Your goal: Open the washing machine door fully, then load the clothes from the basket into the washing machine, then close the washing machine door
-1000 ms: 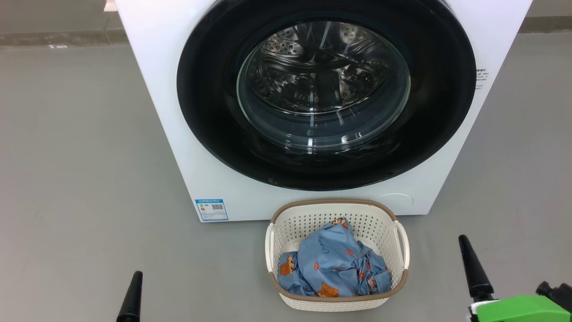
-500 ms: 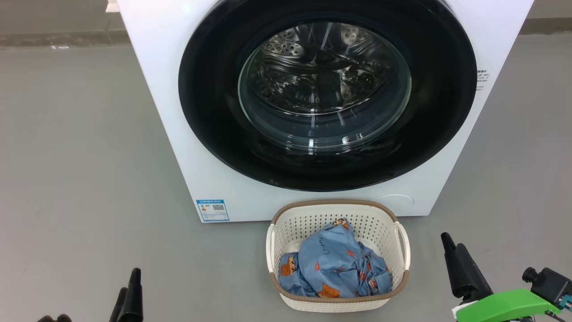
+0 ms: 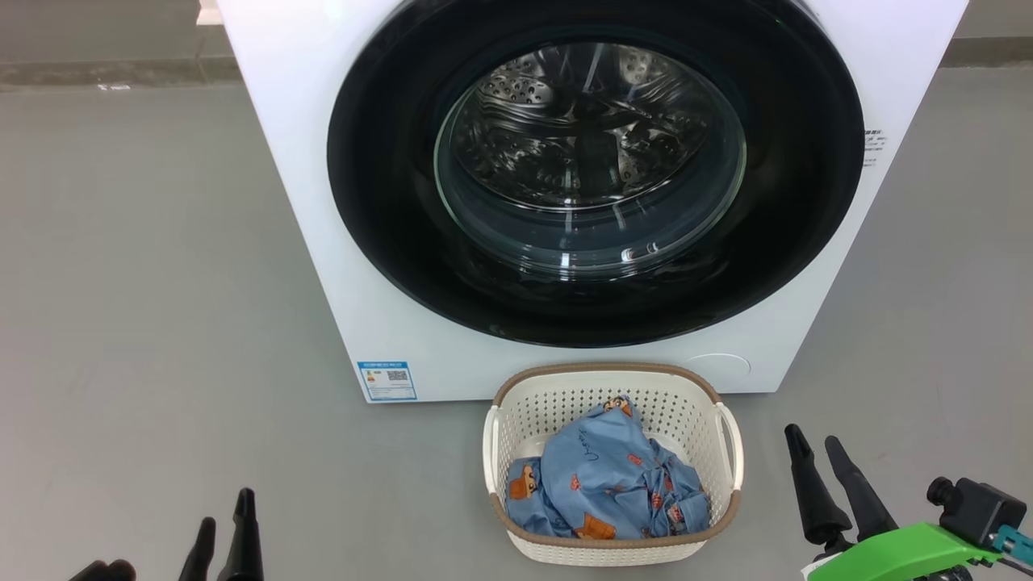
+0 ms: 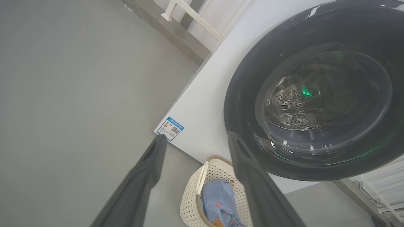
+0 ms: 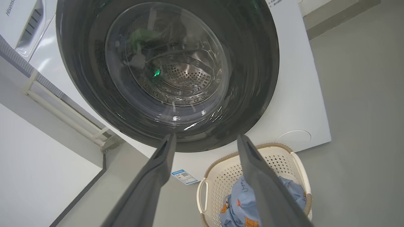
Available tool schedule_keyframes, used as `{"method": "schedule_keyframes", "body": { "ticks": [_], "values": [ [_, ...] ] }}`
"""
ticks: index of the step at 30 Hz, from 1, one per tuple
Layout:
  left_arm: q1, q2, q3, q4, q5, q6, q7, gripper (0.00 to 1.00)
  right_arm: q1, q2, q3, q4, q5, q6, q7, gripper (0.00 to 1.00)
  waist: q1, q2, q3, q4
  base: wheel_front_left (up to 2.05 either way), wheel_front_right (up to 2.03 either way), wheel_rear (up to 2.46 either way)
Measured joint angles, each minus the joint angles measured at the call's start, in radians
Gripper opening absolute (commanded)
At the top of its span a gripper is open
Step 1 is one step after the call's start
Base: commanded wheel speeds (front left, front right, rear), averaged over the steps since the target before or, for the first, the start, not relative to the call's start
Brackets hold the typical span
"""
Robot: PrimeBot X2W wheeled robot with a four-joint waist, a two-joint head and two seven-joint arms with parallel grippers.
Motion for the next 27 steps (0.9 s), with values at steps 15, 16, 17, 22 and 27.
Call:
{"method": "schedule_keyframes", "body": {
  "ticks": [15, 16, 17, 22, 27],
  "values": [
    [0.006, 0.041, -0.031, -0.021, 0.246, 0.000, -0.044, 1.00, 0.020, -0.005, 0.005, 0.000, -0.204, 0.000, -0.045, 1.00, 0.0000, -0.0001, -0.003, 0.004, 0.00, 0.00, 0.00],
    [0.008, 0.044, -0.031, -0.024, 0.262, -0.001, -0.047, 1.00, 0.020, -0.006, 0.005, 0.000, -0.219, 0.000, -0.048, 1.00, 0.0000, 0.0000, -0.003, 0.004, 0.00, 0.00, 0.00],
    [0.013, 0.048, -0.031, -0.027, 0.277, -0.003, -0.052, 1.00, 0.020, -0.006, 0.005, 0.000, -0.229, 0.000, -0.052, 1.00, 0.0000, 0.0000, -0.003, 0.004, 0.00, 0.00, 0.00],
    [0.024, 0.053, -0.030, -0.032, 0.344, -0.003, -0.064, 1.00, 0.032, -0.006, 0.003, 0.000, -0.283, 0.000, -0.064, 1.00, 0.0000, 0.0000, -0.004, 0.003, 0.00, 0.00, 0.00],
    [0.028, 0.058, -0.029, -0.034, 0.408, -0.002, -0.079, 1.00, 0.047, -0.004, -0.008, 0.003, -0.324, 0.000, -0.080, 1.00, 0.0000, 0.0000, -0.005, 0.003, 0.00, 0.00, 0.00]
  ]
}}
